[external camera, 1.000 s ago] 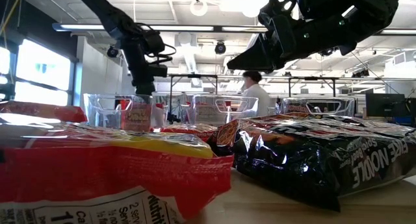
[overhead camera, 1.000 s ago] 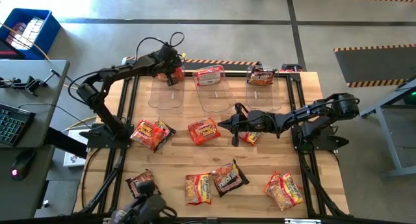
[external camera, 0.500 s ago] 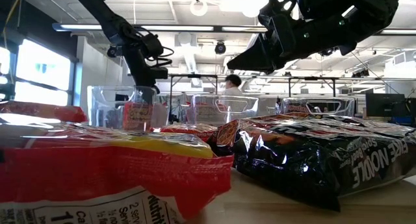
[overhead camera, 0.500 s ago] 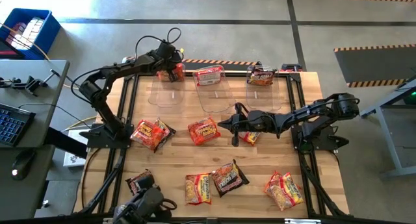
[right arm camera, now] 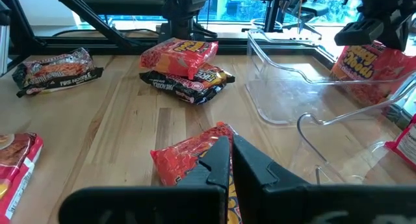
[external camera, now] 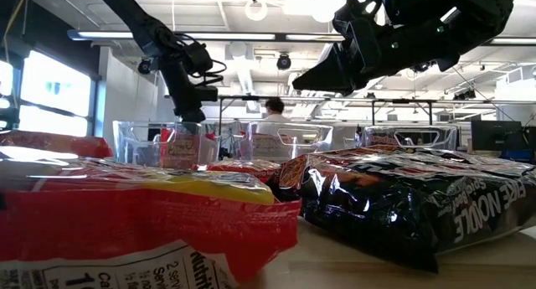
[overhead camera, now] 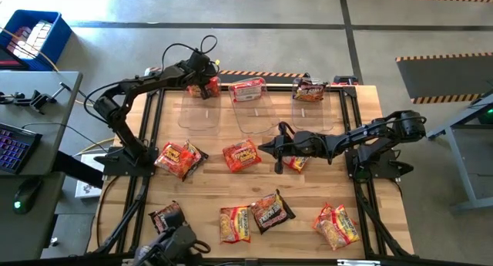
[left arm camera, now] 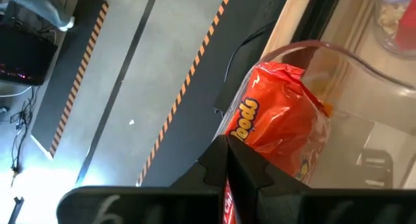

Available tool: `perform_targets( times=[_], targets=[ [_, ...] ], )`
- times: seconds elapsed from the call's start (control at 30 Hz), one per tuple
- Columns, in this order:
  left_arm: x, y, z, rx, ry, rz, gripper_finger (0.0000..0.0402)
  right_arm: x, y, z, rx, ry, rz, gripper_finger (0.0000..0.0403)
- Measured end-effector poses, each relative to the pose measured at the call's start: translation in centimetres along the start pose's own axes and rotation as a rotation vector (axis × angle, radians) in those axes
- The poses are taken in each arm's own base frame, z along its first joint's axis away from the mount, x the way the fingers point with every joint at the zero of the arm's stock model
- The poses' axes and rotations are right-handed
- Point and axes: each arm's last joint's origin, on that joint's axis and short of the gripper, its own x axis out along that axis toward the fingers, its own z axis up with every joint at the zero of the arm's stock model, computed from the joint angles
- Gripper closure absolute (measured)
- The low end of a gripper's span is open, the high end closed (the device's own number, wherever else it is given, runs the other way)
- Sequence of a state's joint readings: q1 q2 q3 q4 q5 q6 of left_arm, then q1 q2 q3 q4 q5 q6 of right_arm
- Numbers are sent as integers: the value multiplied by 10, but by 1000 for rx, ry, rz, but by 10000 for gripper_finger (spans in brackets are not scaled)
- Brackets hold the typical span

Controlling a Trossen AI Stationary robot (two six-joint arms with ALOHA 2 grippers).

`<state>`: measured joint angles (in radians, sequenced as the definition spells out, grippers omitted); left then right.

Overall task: Sort Maruchan noodles
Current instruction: Put the orange noodle pack into the left transparent bin

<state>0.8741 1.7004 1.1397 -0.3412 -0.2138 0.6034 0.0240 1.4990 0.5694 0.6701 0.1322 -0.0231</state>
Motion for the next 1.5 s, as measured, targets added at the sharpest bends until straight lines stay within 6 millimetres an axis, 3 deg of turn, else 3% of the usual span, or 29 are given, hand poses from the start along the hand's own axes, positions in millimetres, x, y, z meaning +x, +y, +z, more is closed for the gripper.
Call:
perform_targets(
  times=[0.57, 0.7, 0.87, 1.07, 1.33, 1.5],
  targets=[
    [-33, 5, -7, -26, 25, -29, 401, 0, 0, 0, 0, 0, 0, 401],
    [-48, -4, -8, -24, 1, -159, 393, 0, 0, 0, 0, 1, 1, 401],
    [-56, -28, -10, 34, 91, -297, 355, 0, 0, 0, -4, 1, 0, 401],
    [-48, -57, -10, 121, 166, -469, 322, 0, 0, 0, -10, 1, 0, 401],
    [-19, -78, -14, 120, 269, -585, 395, 0, 0, 0, -4, 1, 1, 401],
    [-6, -91, -16, 154, 317, -640, 394, 0, 0, 0, -4, 2, 1, 401]
  ],
)
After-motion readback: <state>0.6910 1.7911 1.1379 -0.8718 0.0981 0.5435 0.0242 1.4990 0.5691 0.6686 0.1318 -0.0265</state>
